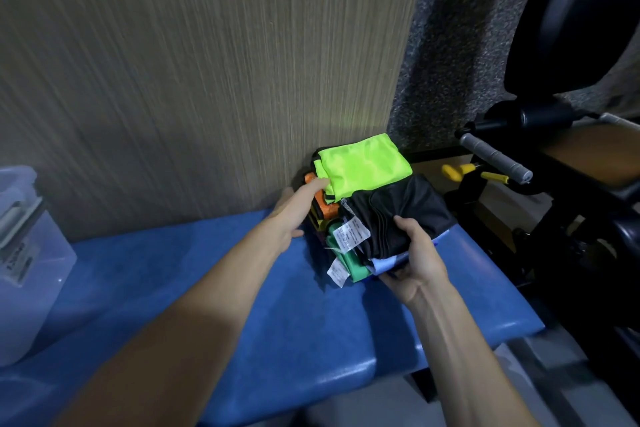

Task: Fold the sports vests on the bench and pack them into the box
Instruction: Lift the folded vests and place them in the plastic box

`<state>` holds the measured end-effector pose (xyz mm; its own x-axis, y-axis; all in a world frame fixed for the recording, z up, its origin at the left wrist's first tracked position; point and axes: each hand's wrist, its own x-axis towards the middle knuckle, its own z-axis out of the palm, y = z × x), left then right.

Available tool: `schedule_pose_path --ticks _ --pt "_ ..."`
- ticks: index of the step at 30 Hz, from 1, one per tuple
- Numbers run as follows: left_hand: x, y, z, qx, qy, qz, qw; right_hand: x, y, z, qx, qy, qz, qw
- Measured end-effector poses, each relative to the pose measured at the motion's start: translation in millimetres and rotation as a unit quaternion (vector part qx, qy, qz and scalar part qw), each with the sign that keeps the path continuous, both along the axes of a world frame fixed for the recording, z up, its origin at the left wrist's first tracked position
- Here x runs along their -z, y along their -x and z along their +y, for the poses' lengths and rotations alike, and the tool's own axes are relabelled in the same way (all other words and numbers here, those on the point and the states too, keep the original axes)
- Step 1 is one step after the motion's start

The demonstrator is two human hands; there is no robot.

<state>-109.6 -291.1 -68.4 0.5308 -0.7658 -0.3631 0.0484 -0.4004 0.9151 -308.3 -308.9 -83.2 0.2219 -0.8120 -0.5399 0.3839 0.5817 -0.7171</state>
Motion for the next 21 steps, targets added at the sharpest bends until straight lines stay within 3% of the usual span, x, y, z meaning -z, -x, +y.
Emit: schedule_pose_path --ticks 2,4,7,9,10,18,21 --pt "-9.0 3.2 3.0 -0.068 0.055 -0.109 0.99 0.3 1.4 2.3 0.001 0.001 0.004 1.0" --pt "-23.3 8.7 4.8 -0.083 0.141 -0.31 0.937 -0.7 3.1 4.5 0.005 0.002 0.009 1.0" --pt "-52.6 16.4 -3.4 0.064 0.268 -0.523 0.807 -2.4 7.6 7.6 0.003 0.0 0.021 1.0" --pt "-63.1 16.9 -16.7 0.16 0.269 -0.576 0.755 -3.4 12.7 9.2 0.002 0.002 0.027 1.0" --pt "-67.9 18.1 -21.1 0.177 0.27 -0.583 0.745 -4.2 15.7 9.6 0.003 0.002 0.03 1.0" --pt "-91.8 43.2 16.6 0.129 0.324 -0.419 0.838 -25.5 41.2 29.6 -0.001 0.052 0.063 0.997" --pt "-95.8 59.9 43.1 0.186 0.245 -0.338 0.889 -41.1 45.0 47.6 -0.021 0.11 0.089 0.99"
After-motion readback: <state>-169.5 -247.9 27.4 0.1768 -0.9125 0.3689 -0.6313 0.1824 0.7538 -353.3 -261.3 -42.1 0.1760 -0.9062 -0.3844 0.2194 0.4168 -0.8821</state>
